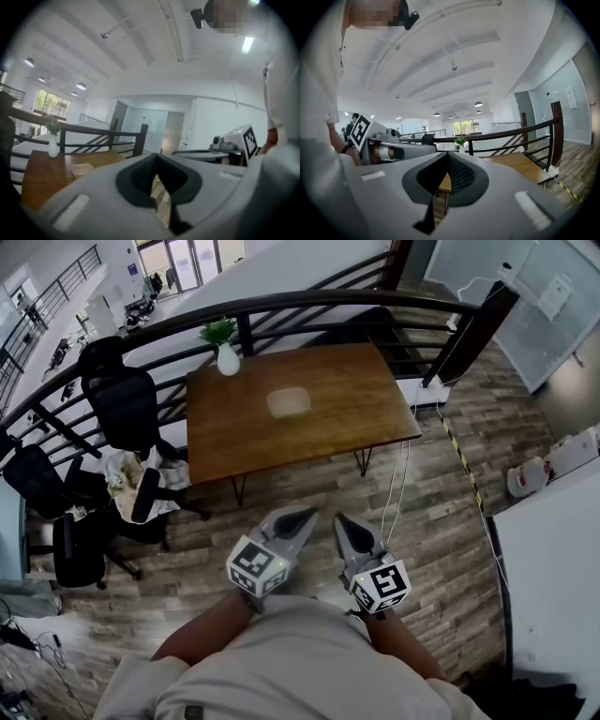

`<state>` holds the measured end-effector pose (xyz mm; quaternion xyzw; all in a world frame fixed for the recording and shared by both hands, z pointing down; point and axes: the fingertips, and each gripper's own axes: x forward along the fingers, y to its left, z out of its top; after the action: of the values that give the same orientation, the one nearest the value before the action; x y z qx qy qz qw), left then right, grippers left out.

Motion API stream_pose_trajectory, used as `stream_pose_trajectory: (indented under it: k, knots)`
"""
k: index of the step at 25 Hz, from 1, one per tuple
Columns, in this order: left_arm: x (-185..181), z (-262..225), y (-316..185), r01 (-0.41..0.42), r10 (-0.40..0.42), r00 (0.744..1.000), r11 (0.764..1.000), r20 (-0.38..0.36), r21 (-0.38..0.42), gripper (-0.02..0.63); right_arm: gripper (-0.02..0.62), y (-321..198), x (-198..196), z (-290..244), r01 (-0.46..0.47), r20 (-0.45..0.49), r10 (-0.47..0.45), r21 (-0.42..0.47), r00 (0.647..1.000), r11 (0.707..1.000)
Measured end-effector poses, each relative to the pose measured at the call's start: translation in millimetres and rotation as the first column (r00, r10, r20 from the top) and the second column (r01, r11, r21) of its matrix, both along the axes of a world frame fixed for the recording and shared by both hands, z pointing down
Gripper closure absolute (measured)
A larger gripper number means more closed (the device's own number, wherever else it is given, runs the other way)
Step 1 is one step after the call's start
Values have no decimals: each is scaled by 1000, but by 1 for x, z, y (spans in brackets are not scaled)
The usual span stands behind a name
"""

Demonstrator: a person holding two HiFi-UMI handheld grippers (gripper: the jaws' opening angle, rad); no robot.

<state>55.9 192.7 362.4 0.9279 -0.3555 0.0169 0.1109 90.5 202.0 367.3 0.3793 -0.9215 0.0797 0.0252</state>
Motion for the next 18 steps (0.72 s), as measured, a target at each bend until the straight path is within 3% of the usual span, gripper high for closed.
stream_pose_trajectory:
  k: [11,18]
  knots:
    - [-86,-29,-93,-38,38,999,998,10,44,603,589,-92,-67,-20,-70,-4,70,2,998,998]
    - [-132,-28,-127,-64,63,998,997,17,52,603,590,-128,-101,-19,-127,12,127,0,992,992]
